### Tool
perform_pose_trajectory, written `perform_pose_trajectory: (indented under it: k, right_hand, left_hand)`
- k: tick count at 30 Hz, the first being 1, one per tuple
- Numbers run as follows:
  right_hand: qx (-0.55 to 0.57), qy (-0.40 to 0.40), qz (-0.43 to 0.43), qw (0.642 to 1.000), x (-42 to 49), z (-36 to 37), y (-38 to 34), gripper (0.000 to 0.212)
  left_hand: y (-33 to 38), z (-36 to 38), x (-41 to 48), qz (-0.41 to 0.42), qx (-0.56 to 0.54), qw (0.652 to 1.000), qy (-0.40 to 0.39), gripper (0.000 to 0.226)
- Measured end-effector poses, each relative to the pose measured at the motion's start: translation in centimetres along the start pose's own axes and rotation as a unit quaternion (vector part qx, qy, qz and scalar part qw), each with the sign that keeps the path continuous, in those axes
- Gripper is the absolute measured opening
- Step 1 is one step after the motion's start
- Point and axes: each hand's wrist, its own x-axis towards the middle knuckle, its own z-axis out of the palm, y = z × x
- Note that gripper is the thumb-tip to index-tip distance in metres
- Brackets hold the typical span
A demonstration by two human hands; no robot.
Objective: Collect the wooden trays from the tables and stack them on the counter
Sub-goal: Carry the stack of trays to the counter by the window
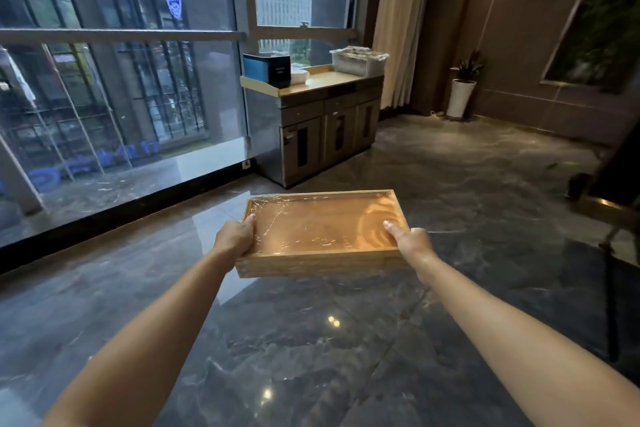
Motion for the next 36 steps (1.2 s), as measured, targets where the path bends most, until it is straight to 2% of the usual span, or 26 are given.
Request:
perform_pose_trajectory:
  k: [3,12,20,25,30,36]
  right_hand:
    - [-0.002,0.011,0.008,1.0,6.2,0.2,-0.2,0.052]
    - [-0.023,0.014,0.016,1.0,29.1,1.5,-2.4,0.056]
    - [-0.001,-0.014,0.006,1.0,49.9,1.9,-9.2,0.058]
    - [-0.008,-0.026,0.01,1.0,61.2,3.3,-11.4,0.053]
    - [-0.029,-0.023,0.004,0.999,74.4,5.7,-14.1,0.054]
    - [-0.036,-0.025,-0.011,0.999,91.5,8.3,-21.0,0.052]
  left_hand:
    - [2.1,3.3,4.9,-0.002,0.015,1.0,-0.009,0.056]
    - [10.8,14.6,21.3,-0.012,0.044,0.999,-0.002,0.054]
    - [23.0,21.6,37.3,-0.007,0.044,0.999,0.019,0.053]
    - [28.3,25.7,47.3,-0.007,0.051,0.998,0.021,0.05]
    - [32.5,30.8,59.8,-0.016,0.049,0.999,0.009,0.053]
    - [41.7,35.3,76.2,0.009,0.064,0.998,0.02,0.055]
